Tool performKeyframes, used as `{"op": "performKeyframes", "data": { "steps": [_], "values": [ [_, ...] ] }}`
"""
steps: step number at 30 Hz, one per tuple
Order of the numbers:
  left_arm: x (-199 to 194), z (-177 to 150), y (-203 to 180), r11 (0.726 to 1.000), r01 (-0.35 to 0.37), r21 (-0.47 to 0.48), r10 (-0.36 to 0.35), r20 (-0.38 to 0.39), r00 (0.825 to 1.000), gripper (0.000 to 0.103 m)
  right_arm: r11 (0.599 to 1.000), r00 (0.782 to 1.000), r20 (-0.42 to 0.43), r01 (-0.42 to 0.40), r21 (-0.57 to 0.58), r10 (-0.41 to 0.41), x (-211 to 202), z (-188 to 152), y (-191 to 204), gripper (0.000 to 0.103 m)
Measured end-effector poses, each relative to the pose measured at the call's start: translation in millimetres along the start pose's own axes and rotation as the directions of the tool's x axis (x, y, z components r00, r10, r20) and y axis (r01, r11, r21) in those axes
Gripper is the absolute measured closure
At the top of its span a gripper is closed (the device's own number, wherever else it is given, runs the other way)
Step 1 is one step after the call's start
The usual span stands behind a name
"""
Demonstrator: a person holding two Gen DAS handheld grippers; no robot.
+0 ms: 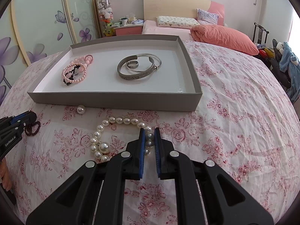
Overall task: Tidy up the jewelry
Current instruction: 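Carry the red bead bracelet with the left tool while the right tool carries the pearl bracelet to the tray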
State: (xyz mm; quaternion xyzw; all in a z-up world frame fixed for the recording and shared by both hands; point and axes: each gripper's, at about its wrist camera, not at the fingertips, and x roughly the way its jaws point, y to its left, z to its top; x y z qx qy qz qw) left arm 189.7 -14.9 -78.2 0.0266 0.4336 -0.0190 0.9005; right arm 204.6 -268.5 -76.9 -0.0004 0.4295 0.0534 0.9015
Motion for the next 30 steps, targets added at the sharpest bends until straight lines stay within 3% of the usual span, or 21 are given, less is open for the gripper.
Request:
{"op": "performKeyframes", "data": {
  "steps": [23,26,30],
  "values": [
    [1,1,3,1.000,0.019,-0.012,-0.019,0.000,1.000,0.081,1.000,1.000,0.000,-0.001,0.001,0.001,1,1,0,0.092],
    [1,1,3,1.000,0.021,-0.011,-0.021,0.001,1.000,0.086,1.000,1.000,0.003,0.007,-0.009,-0.007,1,2,1,0.093],
    [-1,2,0,0.999,0.039,-0.002,-0.039,0.010,0.999,0.088,0.999,0.997,0.069,-0.035,0.025,0.033,-11,5,-2,0.093]
  ]
}}
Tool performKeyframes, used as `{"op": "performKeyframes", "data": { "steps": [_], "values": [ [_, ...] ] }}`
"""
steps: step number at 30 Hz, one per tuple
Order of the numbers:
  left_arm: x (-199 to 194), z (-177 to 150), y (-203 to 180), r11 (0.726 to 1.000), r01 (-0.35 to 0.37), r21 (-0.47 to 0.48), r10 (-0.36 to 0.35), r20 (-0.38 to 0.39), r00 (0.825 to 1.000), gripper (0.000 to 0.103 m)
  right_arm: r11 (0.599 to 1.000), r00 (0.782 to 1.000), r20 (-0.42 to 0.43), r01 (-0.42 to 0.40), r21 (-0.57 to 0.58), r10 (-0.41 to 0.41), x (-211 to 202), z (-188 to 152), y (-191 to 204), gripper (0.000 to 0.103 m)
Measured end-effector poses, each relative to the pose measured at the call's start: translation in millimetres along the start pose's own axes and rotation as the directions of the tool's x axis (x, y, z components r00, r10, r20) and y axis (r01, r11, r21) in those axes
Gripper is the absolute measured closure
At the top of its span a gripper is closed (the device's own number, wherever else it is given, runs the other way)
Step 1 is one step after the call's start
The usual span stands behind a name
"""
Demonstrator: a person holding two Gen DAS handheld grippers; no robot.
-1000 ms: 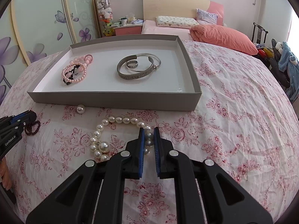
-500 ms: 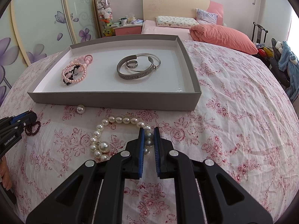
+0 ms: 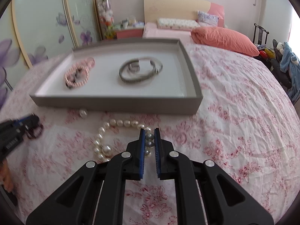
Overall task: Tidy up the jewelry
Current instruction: 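Carry the red bead bracelet with the left tool while the right tool carries the pearl bracelet to the tray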
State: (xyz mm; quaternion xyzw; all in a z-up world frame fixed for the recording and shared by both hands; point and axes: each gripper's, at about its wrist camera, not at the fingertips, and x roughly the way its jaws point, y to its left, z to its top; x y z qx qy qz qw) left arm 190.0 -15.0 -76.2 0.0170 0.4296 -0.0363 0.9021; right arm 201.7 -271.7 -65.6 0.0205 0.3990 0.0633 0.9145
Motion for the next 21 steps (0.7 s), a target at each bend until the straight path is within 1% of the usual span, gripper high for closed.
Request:
{"op": "performKeyframes", "data": {
  "steps": [3,6,11,21],
  "values": [
    [-2,-1,0,1.000,0.019,-0.003,-0.019,0.010,1.000,0.090,0.997,0.997,0.041,-0.069,0.026,0.068,-10,7,0,0.093],
    [-6,0,2,0.999,0.033,-0.014,-0.033,0.018,0.999,0.090,0.993,0.991,0.069,-0.117,0.019,0.116,-18,13,6,0.093],
    [-16,2,2,0.999,0.050,-0.022,-0.049,0.051,0.998,0.091,0.986,0.979,0.113,-0.166,-0.013,0.167,-30,16,20,0.093],
    [-37,-1,2,0.997,0.075,-0.033,-0.070,0.117,0.991,0.092,0.975,0.960,0.172,-0.218,-0.045,0.223,-51,14,36,0.093]
  ]
}}
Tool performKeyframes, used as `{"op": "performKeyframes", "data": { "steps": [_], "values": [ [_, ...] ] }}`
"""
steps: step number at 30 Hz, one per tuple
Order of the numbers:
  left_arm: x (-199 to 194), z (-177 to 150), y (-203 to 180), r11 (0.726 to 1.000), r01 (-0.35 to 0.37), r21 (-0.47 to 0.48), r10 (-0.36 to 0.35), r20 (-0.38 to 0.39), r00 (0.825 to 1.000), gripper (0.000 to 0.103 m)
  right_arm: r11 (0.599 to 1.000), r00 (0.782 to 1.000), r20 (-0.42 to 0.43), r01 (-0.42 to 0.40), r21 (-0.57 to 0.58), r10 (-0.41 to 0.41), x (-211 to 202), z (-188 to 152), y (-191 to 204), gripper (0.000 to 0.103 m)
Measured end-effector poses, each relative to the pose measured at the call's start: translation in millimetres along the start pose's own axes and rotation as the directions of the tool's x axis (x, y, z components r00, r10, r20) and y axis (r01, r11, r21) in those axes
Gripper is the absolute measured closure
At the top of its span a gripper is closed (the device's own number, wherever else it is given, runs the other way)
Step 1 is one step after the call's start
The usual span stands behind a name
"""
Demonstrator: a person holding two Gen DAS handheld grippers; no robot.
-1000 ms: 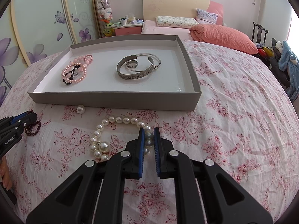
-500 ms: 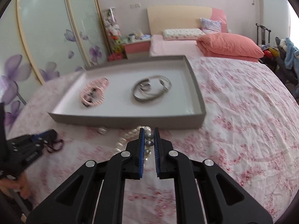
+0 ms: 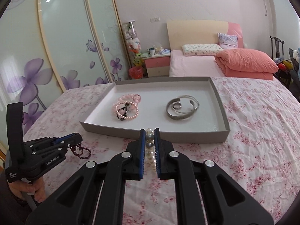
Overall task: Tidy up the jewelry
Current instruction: 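Carry the red bead bracelet with the left tool while the right tool carries the pearl bracelet to the tray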
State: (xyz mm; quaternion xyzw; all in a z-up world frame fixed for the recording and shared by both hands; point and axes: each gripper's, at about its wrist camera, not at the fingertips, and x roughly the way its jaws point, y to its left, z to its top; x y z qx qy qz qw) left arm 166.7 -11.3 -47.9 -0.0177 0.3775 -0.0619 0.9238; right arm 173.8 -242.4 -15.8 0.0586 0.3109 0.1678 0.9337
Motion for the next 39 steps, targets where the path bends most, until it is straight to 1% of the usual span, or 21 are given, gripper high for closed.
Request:
{"op": "performKeyframes", "data": {
  "steps": [5,10,15,20,28,39],
  "values": [
    [-18,2,-4,1.000,-0.006,0.011,0.005,0.051,0.999,0.092,1.000,0.999,0.030,-0.017,0.010,0.016,-9,2,4,0.093],
    [-37,5,-8,1.000,-0.016,0.016,0.015,0.104,0.994,0.092,1.000,0.997,0.075,-0.004,0.014,0.003,-24,6,4,0.093],
    [-57,9,-16,0.999,-0.037,0.022,0.033,0.170,0.985,0.092,1.000,0.992,0.124,0.027,0.014,-0.028,-38,10,5,0.093],
    [-74,14,-24,0.999,-0.034,0.031,0.026,0.219,0.975,0.092,0.999,0.986,0.163,0.038,0.024,-0.042,-50,14,4,0.093],
    [-90,18,-29,0.999,-0.022,0.029,0.013,0.257,0.966,0.092,0.998,0.973,0.225,0.053,0.026,-0.057,-65,16,5,0.093],
    [-88,18,-34,0.999,-0.026,0.040,0.014,0.259,0.966,0.092,0.999,0.969,0.243,0.050,0.016,-0.052,-66,20,4,0.093]
  ]
}}
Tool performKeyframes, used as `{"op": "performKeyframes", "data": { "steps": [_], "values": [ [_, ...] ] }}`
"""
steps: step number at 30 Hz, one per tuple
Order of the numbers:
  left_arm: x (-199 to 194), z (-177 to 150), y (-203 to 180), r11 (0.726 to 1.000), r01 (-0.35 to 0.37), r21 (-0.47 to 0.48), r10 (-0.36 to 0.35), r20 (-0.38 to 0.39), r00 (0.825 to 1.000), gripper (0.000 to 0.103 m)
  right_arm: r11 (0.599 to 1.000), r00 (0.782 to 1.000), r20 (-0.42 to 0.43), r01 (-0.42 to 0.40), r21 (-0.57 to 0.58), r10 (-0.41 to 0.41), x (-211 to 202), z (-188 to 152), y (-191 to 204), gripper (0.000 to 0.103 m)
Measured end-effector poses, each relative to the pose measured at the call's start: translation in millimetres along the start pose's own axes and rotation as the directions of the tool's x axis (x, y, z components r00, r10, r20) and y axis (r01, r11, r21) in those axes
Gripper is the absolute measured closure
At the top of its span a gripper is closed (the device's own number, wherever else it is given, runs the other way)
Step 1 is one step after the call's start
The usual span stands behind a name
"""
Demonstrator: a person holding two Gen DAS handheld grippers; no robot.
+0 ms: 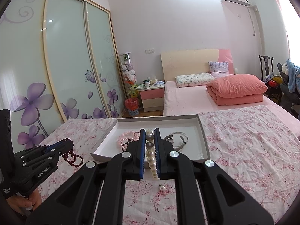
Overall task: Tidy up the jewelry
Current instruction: 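Carry the red bead bracelet with the left tool while the right tool carries the pearl bracelet to the tray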
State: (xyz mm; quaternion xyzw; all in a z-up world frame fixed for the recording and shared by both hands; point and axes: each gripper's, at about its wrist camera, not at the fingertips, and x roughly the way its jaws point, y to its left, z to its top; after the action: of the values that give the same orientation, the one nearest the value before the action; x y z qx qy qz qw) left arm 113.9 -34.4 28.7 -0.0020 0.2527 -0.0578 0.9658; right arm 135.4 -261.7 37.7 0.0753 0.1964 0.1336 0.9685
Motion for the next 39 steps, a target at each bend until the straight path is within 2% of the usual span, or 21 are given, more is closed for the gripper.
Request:
{"op": "performKeyframes", "data": {
  "steps": [8,13,18,23,30,39],
  "values": [
    [5,1,-1,1.000,-0.001,0.008,0.001,-0.006,1.000,0.092,1.000,1.000,0.004,0.001,-0.002,-0.001,1,2,0,0.093],
    [16,12,0,1.000,0.015,0.010,-0.014,-0.006,1.000,0.092,1.000,1.000,0.026,-0.001,-0.012,0.001,9,15,0,0.093],
    [39,29,5,0.999,0.043,-0.020,-0.044,-0.015,0.999,0.092,1.000,1.000,0.024,-0.009,-0.007,0.009,31,29,-2,0.093],
    [68,40,5,0.999,0.042,-0.011,-0.042,-0.018,0.999,0.092,1.000,1.000,-0.003,-0.005,0.015,0.005,63,35,-10,0.093],
    [110,44,3,1.000,0.026,0.004,-0.026,-0.041,0.999,0.092,1.000,0.999,-0.048,0.015,0.012,-0.015,102,33,-13,0.093],
    [152,49,-7,0.999,0.044,0.015,-0.043,-0.069,0.997,0.092,0.999,0.995,-0.100,0.028,0.021,-0.026,139,28,-17,0.093]
  ]
}}
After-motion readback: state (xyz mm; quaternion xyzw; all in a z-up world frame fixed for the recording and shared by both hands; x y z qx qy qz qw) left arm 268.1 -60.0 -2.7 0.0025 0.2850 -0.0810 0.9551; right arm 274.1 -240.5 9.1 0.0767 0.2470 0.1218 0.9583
